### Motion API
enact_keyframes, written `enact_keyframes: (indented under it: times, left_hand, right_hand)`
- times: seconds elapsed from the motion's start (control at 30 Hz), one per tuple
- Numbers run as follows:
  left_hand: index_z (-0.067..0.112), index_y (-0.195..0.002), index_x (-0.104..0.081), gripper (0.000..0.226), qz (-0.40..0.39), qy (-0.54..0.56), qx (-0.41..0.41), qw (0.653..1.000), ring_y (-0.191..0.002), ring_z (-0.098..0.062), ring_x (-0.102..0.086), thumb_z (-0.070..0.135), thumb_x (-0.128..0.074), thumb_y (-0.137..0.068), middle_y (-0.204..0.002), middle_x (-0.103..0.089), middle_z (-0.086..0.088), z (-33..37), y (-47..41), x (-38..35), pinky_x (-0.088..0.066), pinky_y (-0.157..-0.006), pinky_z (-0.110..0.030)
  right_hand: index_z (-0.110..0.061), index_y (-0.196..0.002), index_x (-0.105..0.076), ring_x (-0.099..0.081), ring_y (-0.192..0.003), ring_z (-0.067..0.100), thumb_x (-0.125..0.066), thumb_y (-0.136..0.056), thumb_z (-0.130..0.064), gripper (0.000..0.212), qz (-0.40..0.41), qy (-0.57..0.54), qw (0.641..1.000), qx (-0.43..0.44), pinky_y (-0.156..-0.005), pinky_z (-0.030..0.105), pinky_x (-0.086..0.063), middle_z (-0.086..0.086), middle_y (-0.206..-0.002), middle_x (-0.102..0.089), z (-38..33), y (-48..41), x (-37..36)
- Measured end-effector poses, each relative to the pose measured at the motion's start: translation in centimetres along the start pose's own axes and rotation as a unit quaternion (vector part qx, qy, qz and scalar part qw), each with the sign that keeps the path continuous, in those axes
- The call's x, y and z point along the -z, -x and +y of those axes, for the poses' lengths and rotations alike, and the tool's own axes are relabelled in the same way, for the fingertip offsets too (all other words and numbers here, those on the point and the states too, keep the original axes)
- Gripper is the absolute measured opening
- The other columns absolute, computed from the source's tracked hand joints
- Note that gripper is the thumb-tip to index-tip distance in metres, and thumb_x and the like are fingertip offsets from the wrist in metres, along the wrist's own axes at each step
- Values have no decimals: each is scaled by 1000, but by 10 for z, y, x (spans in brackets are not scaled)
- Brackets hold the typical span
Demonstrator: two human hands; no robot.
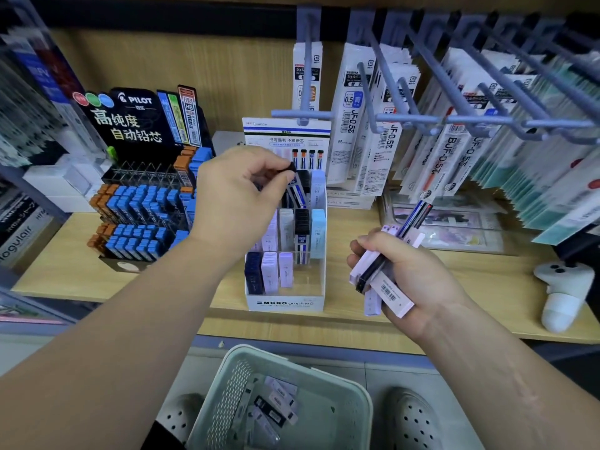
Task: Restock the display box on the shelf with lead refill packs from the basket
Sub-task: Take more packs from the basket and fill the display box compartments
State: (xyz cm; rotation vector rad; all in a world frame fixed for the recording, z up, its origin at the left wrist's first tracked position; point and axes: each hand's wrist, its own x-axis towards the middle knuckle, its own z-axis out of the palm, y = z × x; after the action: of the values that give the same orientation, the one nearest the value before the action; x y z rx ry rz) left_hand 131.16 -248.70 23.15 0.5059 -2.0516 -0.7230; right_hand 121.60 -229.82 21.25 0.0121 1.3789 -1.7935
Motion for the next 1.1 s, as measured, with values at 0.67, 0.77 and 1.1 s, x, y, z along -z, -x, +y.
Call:
enact_keyframes:
  times: [0.67,0.77,1.1]
  left_hand:
    - [22,-100,-77,22,-213,-13,11,977,-76,-4,-64,11,-80,-80,-84,-68,15,4,15,9,-53,-72,-14]
    - [18,-96,-78,18,-223,-41,-17,974,-74,-5,-64,10,-80,-80,-84,-67,13,2,26,4,-55,-74,-20]
    - [21,-90,-76,11,-244,-170,-98,950,-79,-18,-66,20,-73,-79,-87,-71,7,-17,55,-13,-56,-67,-39]
  right_hand:
    - [-15,-73,-60,-64,-70,22,-68,-85,-3,19,1,16,1000,14,-77,43,-42,13,-86,-61,-5,6,2]
    - [-15,-73,-60,-63,-71,23,-68,-85,-2,19,-1,19,1000,17,-77,44,-42,15,-85,-60,-4,7,0]
    - [-16,-63,-65,-65,-68,23,-68,-85,-1,26,-3,16,1000,16,-77,44,-41,14,-81,-63,-2,12,-2]
